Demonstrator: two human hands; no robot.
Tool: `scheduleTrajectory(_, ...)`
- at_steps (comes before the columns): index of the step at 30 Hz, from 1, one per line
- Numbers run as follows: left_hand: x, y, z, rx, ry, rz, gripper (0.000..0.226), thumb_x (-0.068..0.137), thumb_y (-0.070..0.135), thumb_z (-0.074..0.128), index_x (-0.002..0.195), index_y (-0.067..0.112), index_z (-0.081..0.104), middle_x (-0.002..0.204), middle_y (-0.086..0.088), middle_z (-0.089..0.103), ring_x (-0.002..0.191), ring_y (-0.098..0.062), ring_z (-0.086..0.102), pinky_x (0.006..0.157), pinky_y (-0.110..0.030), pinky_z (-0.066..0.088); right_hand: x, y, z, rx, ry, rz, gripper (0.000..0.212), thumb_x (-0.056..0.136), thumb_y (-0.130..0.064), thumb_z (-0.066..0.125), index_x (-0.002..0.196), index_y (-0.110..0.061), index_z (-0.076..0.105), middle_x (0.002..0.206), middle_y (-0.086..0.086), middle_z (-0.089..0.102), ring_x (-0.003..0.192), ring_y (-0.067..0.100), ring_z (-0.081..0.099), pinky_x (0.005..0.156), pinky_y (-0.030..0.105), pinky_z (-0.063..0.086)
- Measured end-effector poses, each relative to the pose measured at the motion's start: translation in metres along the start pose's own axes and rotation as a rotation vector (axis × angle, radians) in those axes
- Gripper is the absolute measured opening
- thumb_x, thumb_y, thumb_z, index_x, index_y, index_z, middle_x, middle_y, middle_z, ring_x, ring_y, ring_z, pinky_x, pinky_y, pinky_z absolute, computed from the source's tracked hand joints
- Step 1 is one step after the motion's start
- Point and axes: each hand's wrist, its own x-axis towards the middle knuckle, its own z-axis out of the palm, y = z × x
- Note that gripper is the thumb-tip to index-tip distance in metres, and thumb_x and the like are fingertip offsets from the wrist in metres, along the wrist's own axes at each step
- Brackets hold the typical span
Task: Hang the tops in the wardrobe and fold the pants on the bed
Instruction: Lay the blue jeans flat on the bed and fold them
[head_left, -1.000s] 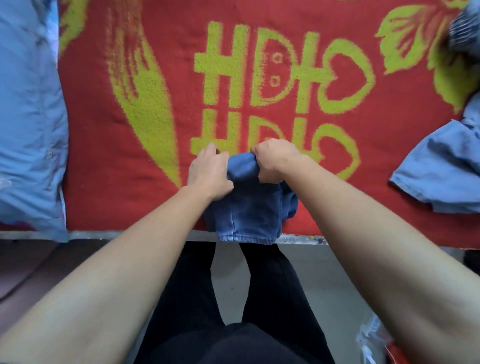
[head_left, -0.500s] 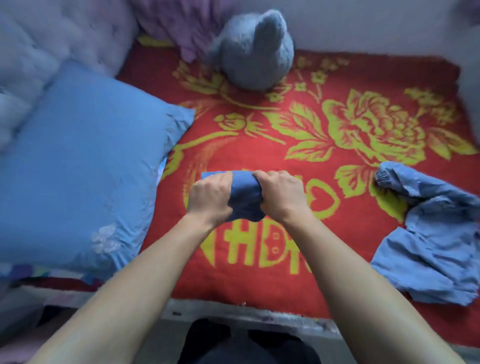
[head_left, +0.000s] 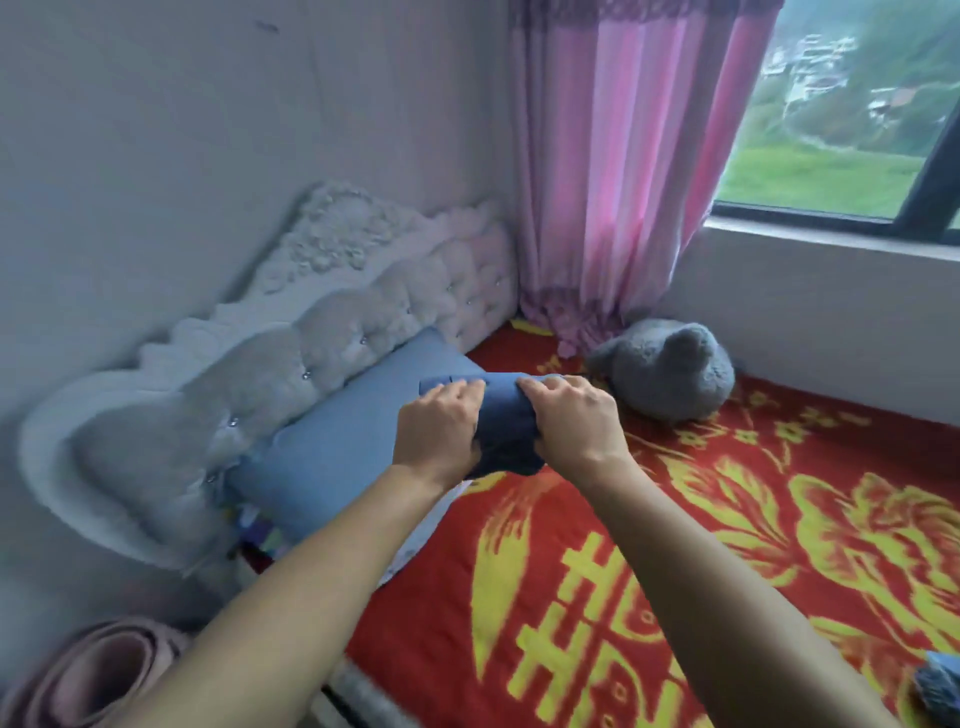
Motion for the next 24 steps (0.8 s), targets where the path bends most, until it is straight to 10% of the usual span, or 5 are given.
scheduleTrajectory(12, -0.182, -0.100, -0.205, 0.385, 0.083, -0.436, 0.061, 0.045, 0.013, 0.079, 0.105, 0.012, 0.069, 0.094, -0.007, 0.072, 0.080, -0.030, 0.070, 0.056, -0.037, 0.058, -0.032, -0.221, -0.101, 0.253, 0.106, -0.551, 0.066, 0.059, -0.019, 0.080, 0.123, -0.025, 0.065, 0.096, 0.003, 0.073, 0.090, 0.028, 0.068, 0.060, 0.033, 0.051)
scheduleTrajectory(24, -0.393, -0.149, -0.445, 0.708, 0.395, -0.470, 0.049, 0.060, 0.012, 0.078, 0.107, 0.005, 0.066, 0.101, -0.012, 0.070, 0.088, -0.031, 0.068, 0.069, -0.042, 0.058, -0.151, -0.434, -0.268, 0.450, 0.681, -0.804, 0.062, 0.054, -0.014, 0.081, 0.115, -0.017, 0.069, 0.096, 0.003, 0.072, 0.093, 0.029, 0.067, 0.060, 0.035, 0.053)
